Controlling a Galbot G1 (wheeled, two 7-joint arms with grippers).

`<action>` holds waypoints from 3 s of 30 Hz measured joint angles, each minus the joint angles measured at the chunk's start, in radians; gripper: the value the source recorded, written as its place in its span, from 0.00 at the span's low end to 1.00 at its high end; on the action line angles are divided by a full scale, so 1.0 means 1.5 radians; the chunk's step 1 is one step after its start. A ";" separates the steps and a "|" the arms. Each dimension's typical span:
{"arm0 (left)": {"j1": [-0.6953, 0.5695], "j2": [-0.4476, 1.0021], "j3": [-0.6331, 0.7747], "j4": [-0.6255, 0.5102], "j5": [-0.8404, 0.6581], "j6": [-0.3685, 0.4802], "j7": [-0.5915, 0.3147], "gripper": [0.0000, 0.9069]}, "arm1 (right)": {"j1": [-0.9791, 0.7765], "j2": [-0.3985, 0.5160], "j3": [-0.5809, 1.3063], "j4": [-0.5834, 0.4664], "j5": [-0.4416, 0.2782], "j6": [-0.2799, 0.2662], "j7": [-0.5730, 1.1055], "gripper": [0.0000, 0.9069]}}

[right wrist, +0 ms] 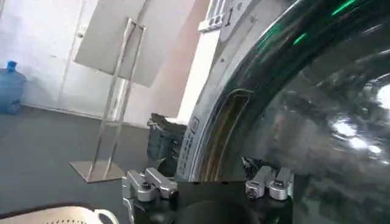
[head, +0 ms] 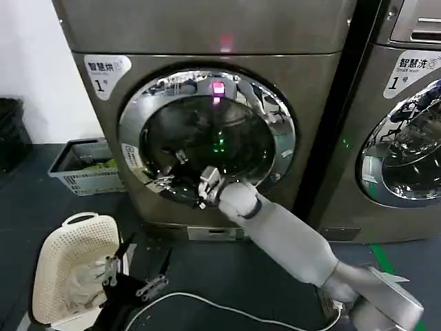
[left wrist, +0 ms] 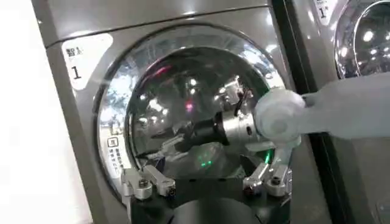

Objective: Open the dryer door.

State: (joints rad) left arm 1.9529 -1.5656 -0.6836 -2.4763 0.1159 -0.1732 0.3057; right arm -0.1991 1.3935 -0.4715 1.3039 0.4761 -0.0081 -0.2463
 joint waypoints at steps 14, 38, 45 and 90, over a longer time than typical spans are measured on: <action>0.009 -0.003 -0.024 -0.020 -0.008 0.001 0.000 1.00 | 0.029 0.056 -0.016 -0.077 0.001 0.017 -0.057 1.00; -0.058 0.012 -0.212 -0.018 -0.144 0.143 -0.042 1.00 | 0.014 -0.049 -0.032 0.016 0.116 0.122 -0.332 1.00; -0.100 0.045 -0.302 0.001 -0.259 0.180 -0.036 1.00 | -0.020 -0.131 -0.007 0.110 0.147 0.133 -0.465 1.00; -0.411 0.364 0.182 0.188 -0.252 0.144 0.033 1.00 | -0.995 -0.223 1.297 0.485 -0.046 0.057 -0.013 1.00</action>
State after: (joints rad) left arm 1.3368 -1.0196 -0.4107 -2.1943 -0.2620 0.0423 0.3555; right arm -1.6920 1.0595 1.4745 2.0312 0.4076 0.0771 -0.2664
